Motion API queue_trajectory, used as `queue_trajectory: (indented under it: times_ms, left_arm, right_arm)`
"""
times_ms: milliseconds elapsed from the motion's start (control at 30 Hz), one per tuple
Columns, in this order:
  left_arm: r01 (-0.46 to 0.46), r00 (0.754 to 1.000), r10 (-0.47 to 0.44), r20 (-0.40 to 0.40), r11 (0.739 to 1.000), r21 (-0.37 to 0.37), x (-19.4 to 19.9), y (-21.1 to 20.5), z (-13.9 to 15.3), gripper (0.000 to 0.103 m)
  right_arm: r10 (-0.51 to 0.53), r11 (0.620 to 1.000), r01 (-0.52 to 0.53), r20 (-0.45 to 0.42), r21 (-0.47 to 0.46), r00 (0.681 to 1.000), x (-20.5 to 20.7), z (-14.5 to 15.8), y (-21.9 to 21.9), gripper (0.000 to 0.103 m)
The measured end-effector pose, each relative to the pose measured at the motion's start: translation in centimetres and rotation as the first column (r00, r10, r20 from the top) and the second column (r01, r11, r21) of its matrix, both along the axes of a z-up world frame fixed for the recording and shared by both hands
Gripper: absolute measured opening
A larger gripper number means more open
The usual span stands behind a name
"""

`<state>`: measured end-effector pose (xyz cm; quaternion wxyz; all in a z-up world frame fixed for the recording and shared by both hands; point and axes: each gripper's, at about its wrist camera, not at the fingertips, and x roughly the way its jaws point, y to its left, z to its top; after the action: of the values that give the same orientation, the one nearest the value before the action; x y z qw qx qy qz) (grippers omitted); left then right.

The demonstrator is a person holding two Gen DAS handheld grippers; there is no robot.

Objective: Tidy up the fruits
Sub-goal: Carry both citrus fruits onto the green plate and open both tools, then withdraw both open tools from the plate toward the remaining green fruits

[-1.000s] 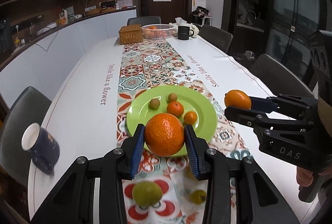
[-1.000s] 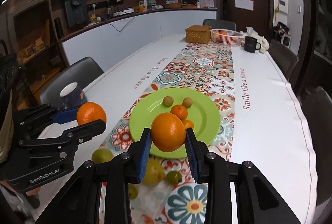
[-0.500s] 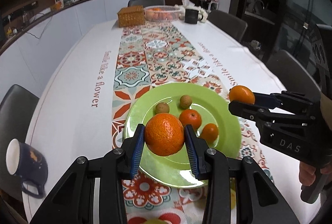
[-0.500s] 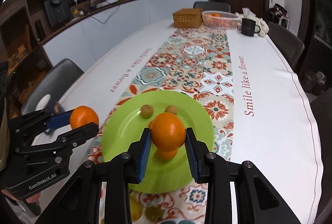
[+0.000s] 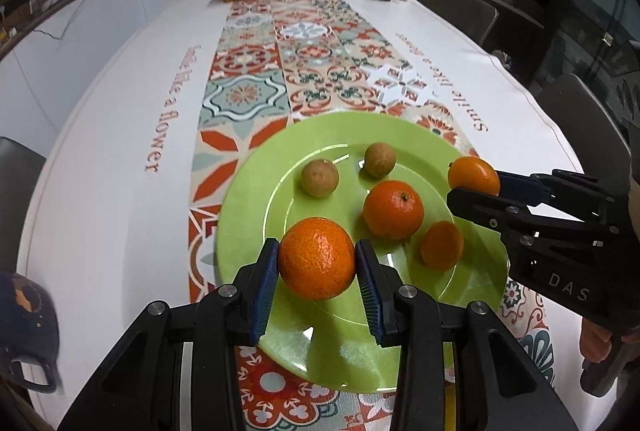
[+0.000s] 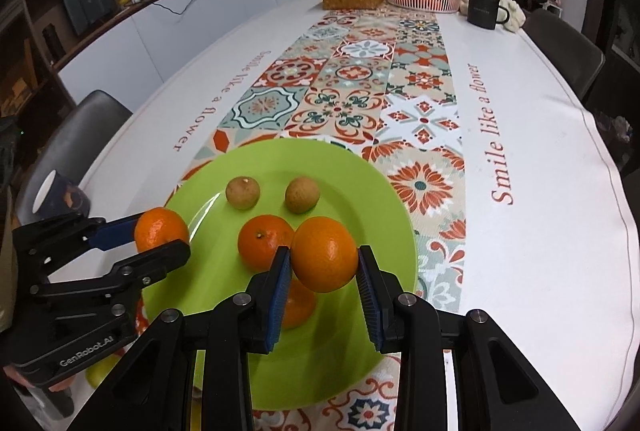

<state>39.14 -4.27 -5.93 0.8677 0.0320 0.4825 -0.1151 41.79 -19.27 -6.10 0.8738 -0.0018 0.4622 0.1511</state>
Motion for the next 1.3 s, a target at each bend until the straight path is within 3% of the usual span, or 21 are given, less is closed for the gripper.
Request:
queue_trajectory:
  times_ms: [133,200,233,300,667,967,1300]
  left_arm:
    - [0.003,0.999,-0.003,-0.046,1.000,0.002,0.5,-0.1,-0.6,0.039]
    - [-0.002,0.999,0.001,-0.053,1.000,-0.003,0.5,0.0,-0.6,0.050]
    - [-0.009,0.999,0.009,-0.043,1.000,-0.004,0.3,0.1,-0.4,0.055]
    - [-0.019,1.000,0.019,-0.019,1.000,-0.001,-0.4,0.3,0.3,0.055]
    - [-0.009,0.992,0.005,0.122,0.999,0.032,-6.1,0.5,4.9,0.064]
    - [-0.014,0.963,0.002,0.268,0.999,0.043,-11.8,1.4,9.6,0.075]
    - [-0.021,0.943,0.008,0.333,0.999,0.036,-16.8,3.0,11.7,0.082]
  right_arm:
    - [0.001,1.000,-0.001,-0.010,0.002,1.000,0.1,-0.5,0.1,0.034]
    - [-0.005,1.000,0.005,-0.019,-0.001,1.000,0.1,-0.6,0.1,0.036]
    - [-0.010,1.000,0.010,-0.021,-0.001,1.000,0.1,-0.6,0.0,0.040]
    - [-0.030,1.000,0.030,-0.005,0.004,1.000,-0.2,-0.3,-0.3,0.047]
    - [-0.042,0.999,0.043,0.131,-0.006,0.990,-5.9,3.8,-0.6,0.052]
    - [-0.025,1.000,0.024,0.253,0.004,0.967,-11.6,7.8,0.2,0.057]
    - [-0.002,1.000,0.000,0.347,0.006,0.938,-17.2,10.8,2.0,0.065]
